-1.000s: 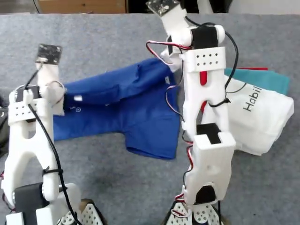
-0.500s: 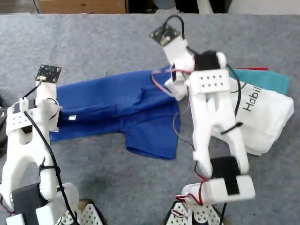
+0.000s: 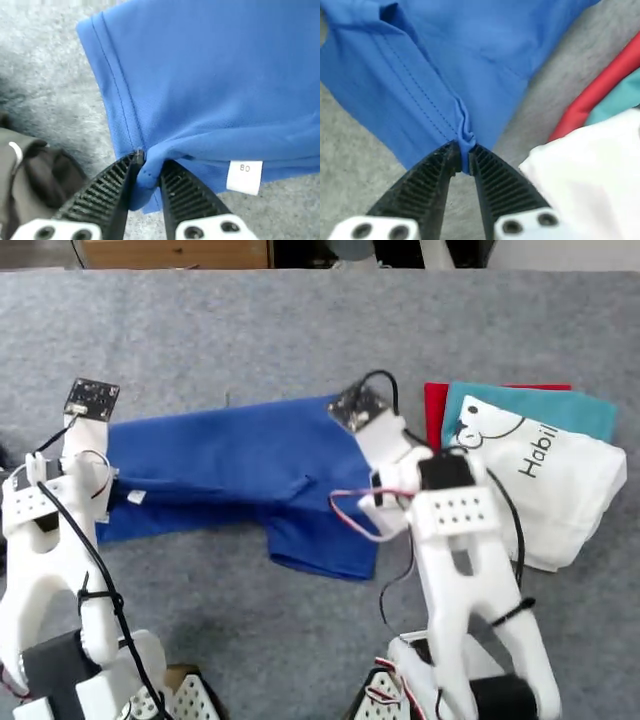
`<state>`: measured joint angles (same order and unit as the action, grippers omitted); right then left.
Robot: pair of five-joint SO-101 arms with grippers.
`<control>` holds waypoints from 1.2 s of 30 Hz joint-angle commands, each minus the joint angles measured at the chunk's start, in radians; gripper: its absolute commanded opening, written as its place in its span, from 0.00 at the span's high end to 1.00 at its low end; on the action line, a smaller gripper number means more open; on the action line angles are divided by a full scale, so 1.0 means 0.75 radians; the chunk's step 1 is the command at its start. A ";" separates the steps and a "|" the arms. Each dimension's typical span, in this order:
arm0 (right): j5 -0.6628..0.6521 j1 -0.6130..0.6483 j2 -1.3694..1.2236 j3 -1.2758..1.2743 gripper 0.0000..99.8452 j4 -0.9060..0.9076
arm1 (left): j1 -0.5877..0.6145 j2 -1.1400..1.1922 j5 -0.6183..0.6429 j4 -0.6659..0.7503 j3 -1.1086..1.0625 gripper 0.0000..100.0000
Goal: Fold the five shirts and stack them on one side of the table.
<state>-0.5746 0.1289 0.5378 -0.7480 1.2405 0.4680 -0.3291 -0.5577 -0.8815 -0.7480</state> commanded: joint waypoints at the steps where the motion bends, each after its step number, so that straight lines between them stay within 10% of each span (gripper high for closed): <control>1: -0.012 -0.004 0.089 -0.097 0.99 -0.031 | 0.001 -0.006 -0.008 0.012 -0.017 0.97; 30: -0.006 0.115 0.126 -0.351 0.98 -0.121 | 0.060 -0.006 -0.129 -0.106 -0.048 0.97; 36: 0.039 0.108 0.126 -0.345 0.85 -0.113 | 0.077 -0.023 -0.106 -0.168 -0.038 0.83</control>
<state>-0.5669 0.2056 0.6114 -1.0104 1.1607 0.5155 -0.3291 -0.6621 -0.9904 -0.7894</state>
